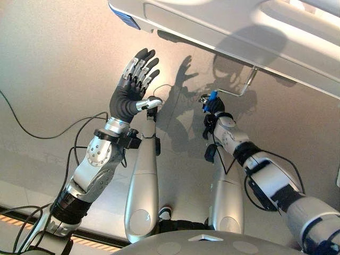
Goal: Raise the hospital bed
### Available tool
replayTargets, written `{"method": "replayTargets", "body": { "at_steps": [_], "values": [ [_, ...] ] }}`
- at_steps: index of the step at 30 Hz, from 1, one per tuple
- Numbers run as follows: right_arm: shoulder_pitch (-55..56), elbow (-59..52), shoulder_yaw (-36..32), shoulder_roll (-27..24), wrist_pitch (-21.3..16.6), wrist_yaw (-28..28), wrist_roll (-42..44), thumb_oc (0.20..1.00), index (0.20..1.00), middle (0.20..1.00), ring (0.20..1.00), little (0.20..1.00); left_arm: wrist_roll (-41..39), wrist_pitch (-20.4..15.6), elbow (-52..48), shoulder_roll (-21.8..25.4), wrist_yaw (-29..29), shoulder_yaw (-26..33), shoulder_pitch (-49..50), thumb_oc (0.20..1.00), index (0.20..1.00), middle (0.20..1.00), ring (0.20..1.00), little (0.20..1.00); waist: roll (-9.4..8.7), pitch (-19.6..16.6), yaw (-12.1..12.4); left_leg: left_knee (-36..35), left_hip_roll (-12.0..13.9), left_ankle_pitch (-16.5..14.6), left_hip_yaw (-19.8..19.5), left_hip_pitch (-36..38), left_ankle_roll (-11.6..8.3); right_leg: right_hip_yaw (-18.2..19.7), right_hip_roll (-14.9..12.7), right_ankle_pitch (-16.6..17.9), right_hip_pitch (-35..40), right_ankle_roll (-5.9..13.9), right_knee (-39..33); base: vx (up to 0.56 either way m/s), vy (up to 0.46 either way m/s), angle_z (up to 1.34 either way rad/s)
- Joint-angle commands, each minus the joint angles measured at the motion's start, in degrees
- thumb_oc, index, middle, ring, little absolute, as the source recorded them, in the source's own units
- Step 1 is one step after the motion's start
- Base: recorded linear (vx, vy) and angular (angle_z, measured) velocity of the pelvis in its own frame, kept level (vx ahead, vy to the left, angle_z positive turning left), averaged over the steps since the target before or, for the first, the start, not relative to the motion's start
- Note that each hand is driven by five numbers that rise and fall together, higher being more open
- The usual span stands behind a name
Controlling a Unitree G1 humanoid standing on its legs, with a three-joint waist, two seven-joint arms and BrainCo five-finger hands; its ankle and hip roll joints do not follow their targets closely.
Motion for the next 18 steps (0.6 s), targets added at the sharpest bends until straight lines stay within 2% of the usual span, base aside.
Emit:
{"method": "replayTargets", "body": {
  "at_steps": [1, 8, 13, 18],
  "values": [
    [-7.68, 2.61, 0.05, -2.21, -0.99, 1.68, -5.84, 0.200, 0.200, 0.200, 0.200, 0.200, -0.99, -3.62, -5.86, -0.85, -1.58, -2.58, -1.51, 1.000, 1.000, 1.000, 1.000, 1.000, 3.76, -1.45, 0.62, 4.96, -0.35, -6.21, 1.24, -0.15, -0.86, 0.87, -1.27, 4.76, 2.08, 3.64, -5.90, 0.00, 0.000, 0.00],
    [-7.30, 11.89, -3.01, -6.64, 0.84, 0.95, -9.67, 0.200, 0.200, 0.200, 0.200, 0.200, -0.40, -3.46, -5.15, -1.79, -2.00, -4.38, -3.85, 1.000, 1.000, 1.000, 1.000, 1.000, 6.00, -1.45, 0.70, 4.99, -0.36, -6.21, 1.55, -0.59, -0.76, 1.75, -1.07, 4.12, 0.11, 3.66, -4.48, 0.00, 0.000, 0.00],
    [-5.66, 14.23, -3.98, -8.93, 1.51, 0.78, -12.32, 0.200, 0.200, 0.200, 0.200, 0.200, -0.06, -3.28, -4.89, -2.12, -2.58, -5.11, -4.57, 1.000, 1.000, 1.000, 1.000, 1.000, 6.68, -1.45, 0.22, 4.99, -0.12, -6.04, 1.99, -1.01, -0.79, 2.23, -0.84, 3.89, -1.03, 3.71, -4.00, 0.00, -0.023, -0.06],
    [-3.70, 16.45, -6.89, -10.87, 1.82, -0.42, -11.35, 0.200, 0.200, 0.200, 0.200, 0.200, -0.01, -3.09, -4.99, -2.40, -2.52, -5.24, -4.62, 1.000, 1.000, 1.000, 1.000, 1.000, 6.95, -1.45, -0.33, 4.72, 0.20, -5.92, 2.49, -1.01, -0.88, 2.63, -0.50, 3.70, -1.82, 3.58, -3.61, 0.00, 0.000, 0.00]
  ]
}}
